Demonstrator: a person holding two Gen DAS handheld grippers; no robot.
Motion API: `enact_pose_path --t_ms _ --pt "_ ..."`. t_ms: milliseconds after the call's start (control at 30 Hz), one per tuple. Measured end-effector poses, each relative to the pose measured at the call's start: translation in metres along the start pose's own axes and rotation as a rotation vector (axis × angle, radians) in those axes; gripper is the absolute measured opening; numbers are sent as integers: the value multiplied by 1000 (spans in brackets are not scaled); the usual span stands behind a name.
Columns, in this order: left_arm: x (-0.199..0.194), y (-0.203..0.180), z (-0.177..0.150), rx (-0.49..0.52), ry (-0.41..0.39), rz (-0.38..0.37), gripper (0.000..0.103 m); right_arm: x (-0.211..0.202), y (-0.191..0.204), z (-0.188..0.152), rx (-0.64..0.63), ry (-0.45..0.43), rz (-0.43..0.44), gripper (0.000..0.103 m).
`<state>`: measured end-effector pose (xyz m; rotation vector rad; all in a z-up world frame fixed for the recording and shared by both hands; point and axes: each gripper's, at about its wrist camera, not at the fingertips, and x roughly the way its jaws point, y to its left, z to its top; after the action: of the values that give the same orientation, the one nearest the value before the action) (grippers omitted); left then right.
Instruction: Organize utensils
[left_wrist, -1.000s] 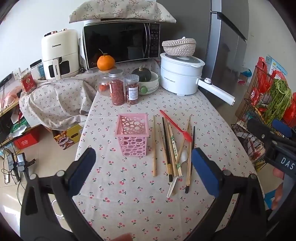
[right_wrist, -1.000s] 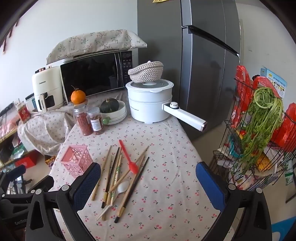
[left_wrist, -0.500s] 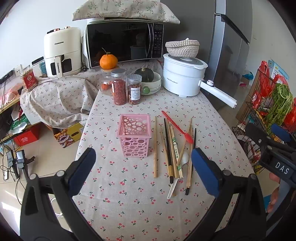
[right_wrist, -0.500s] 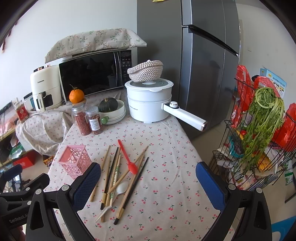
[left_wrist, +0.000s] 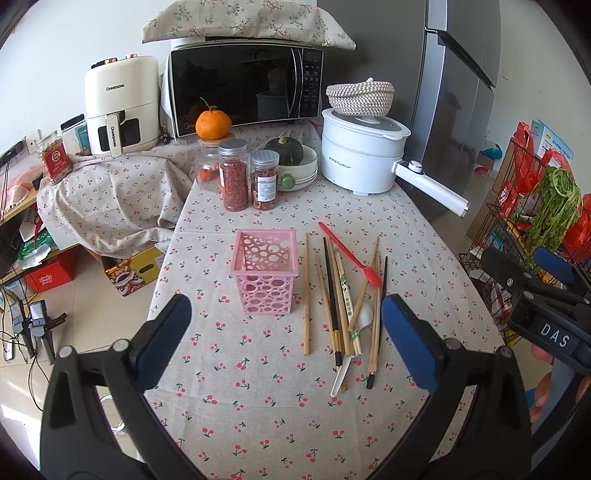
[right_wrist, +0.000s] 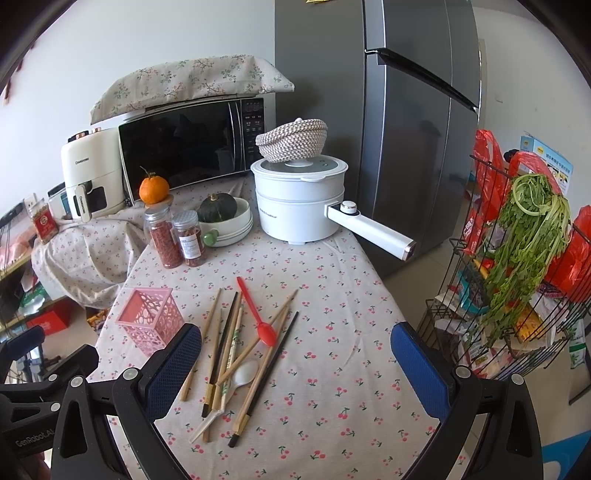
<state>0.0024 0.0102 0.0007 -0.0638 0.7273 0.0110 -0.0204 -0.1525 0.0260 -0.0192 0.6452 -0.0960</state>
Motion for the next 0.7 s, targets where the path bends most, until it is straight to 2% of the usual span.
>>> enact_pose_path --t_ms 700 --pt "0 -1 0 1 -1 1 102 2 1 -2 -1 7 4 103"
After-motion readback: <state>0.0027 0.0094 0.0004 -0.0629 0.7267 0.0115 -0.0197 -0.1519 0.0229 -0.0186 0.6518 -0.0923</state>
